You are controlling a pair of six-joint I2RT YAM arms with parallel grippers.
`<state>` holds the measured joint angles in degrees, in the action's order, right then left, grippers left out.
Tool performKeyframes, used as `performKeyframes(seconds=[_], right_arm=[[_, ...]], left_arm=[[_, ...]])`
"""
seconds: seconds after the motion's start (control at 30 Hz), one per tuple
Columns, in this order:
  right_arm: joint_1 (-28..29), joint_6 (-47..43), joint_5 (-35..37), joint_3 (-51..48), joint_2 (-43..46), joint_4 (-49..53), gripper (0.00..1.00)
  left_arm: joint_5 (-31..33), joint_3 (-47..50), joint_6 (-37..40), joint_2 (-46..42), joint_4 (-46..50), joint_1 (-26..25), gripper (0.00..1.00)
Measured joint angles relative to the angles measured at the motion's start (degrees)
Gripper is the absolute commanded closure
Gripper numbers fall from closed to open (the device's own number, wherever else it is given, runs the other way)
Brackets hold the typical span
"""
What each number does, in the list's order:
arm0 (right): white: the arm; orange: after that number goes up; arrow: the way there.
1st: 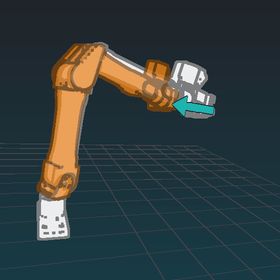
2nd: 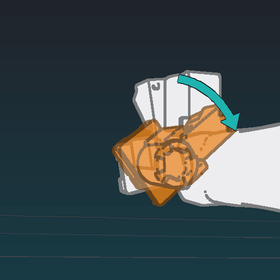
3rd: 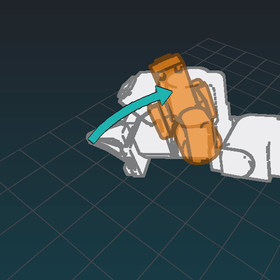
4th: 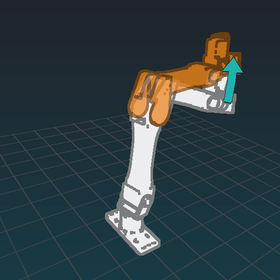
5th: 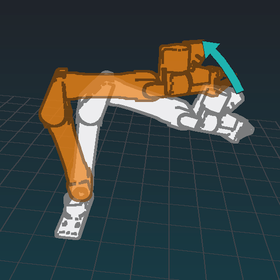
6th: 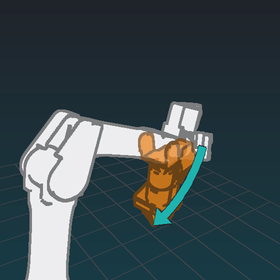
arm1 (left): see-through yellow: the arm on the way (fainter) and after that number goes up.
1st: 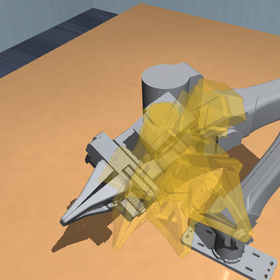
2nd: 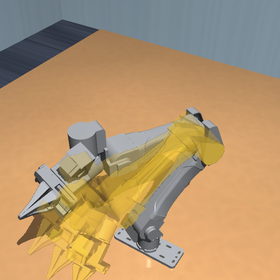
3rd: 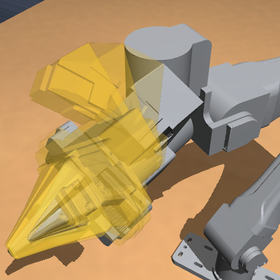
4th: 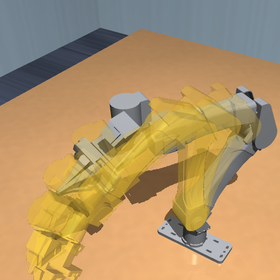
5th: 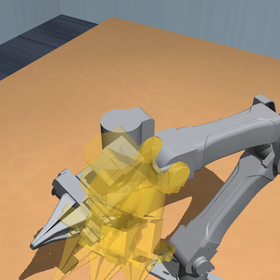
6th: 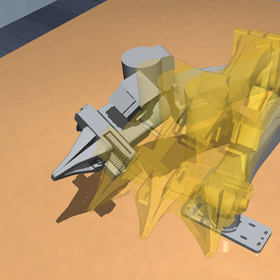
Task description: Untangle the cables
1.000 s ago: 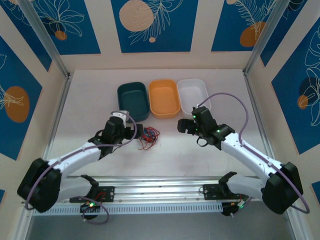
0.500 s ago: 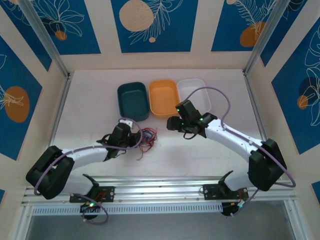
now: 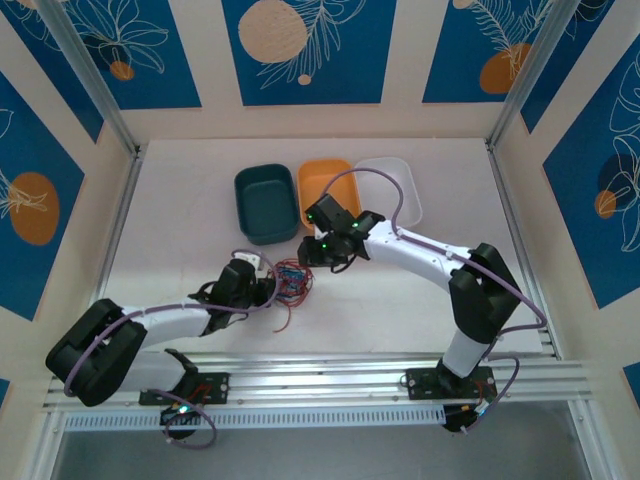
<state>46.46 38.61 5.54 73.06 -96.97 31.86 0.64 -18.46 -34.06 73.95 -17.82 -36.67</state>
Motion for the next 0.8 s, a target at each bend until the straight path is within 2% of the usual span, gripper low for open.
performKeyframes(seconds=[0.2, 0.5, 0.57, 0.63, 0.73, 0.8], right_arm=[[1.55, 0.48, 0.44, 1.44, -1.09, 1.38, 0.65], [0.48, 1.77, 2.19, 2.1, -3.85, 2.01, 0.67], [0.37, 1.95, 2.16, 2.1, -4.15, 1.99, 0.74], [0.31, 2.29, 2.19, 2.16, -4.7, 2.03, 0.87], [0.31, 2.49, 2.38, 2.23, -5.07, 2.14, 1.0], [0.35, 2.19, 2.86, 2.38, -5.05, 2.38, 1.0]], left_arm=[[0.0, 0.0, -0.17, 0.0, -0.22, 0.0, 0.84], [0.02, 0.0, -0.22, 0.42, -0.35, 0.0, 0.86], [0.02, 0.0, -0.46, 0.9, -0.68, 0.0, 0.86], [0.02, 0.0, -0.63, 1.44, -1.09, 0.0, 0.86], [0.02, 0.0, -1.09, 1.66, -1.46, 0.0, 0.87], [0.02, 0.0, -1.53, 1.66, -1.66, 0.0, 0.88]])
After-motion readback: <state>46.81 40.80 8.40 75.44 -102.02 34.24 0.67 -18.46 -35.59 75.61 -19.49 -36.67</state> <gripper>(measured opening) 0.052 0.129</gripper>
